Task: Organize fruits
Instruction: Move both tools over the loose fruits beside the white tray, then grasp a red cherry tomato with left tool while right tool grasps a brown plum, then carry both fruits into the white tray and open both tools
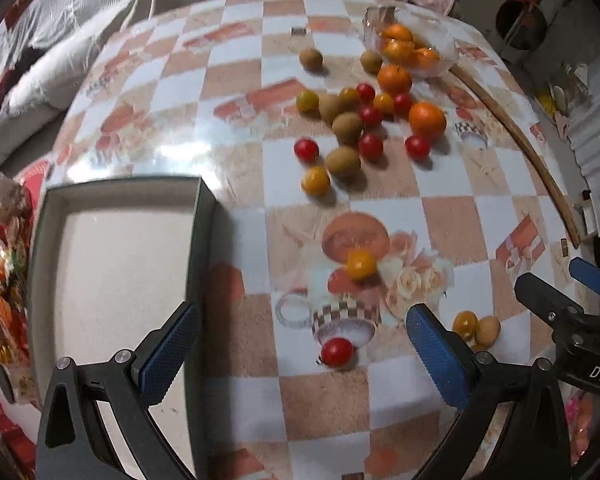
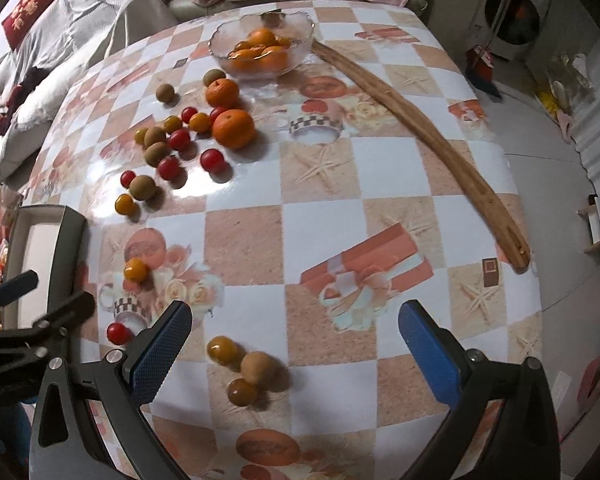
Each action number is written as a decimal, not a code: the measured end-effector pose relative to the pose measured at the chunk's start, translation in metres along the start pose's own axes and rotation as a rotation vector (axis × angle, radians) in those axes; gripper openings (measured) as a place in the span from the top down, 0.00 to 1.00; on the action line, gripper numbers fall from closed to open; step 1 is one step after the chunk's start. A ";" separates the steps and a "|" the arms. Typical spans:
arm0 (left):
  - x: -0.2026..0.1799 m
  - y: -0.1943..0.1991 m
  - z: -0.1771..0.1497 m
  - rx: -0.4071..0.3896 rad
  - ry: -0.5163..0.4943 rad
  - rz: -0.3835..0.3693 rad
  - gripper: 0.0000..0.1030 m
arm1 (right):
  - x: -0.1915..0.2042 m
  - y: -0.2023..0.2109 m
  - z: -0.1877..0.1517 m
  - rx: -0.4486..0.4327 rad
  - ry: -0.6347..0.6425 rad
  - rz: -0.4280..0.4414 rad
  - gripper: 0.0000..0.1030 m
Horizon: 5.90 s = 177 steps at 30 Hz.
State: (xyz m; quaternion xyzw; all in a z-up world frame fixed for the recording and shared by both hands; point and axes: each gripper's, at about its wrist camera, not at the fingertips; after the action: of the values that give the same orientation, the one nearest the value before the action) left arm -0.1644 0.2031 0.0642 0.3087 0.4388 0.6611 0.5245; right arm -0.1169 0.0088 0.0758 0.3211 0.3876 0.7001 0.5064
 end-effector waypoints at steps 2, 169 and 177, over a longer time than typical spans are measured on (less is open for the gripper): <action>0.002 -0.002 -0.003 0.021 0.018 -0.004 0.00 | 0.002 0.001 -0.001 0.000 0.005 -0.005 0.00; 0.229 -0.010 -0.066 -0.022 0.267 0.203 0.73 | 0.309 -0.082 0.009 0.145 0.372 0.343 0.76; 0.227 -0.004 -0.071 -0.045 0.256 0.235 0.22 | 0.313 -0.079 0.007 0.142 0.408 0.354 0.64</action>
State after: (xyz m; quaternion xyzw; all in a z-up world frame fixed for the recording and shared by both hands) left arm -0.2833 0.4037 0.0183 0.2592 0.4483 0.7613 0.3902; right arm -0.1624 0.3250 0.0292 0.2709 0.4675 0.7989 0.2641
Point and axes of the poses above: each gripper's, at about its wrist camera, not at the fingertips, and y roughly against the way its jaws point, x to its left, z to its top, and after that the axes turned 13 degrees about -x, right-handed
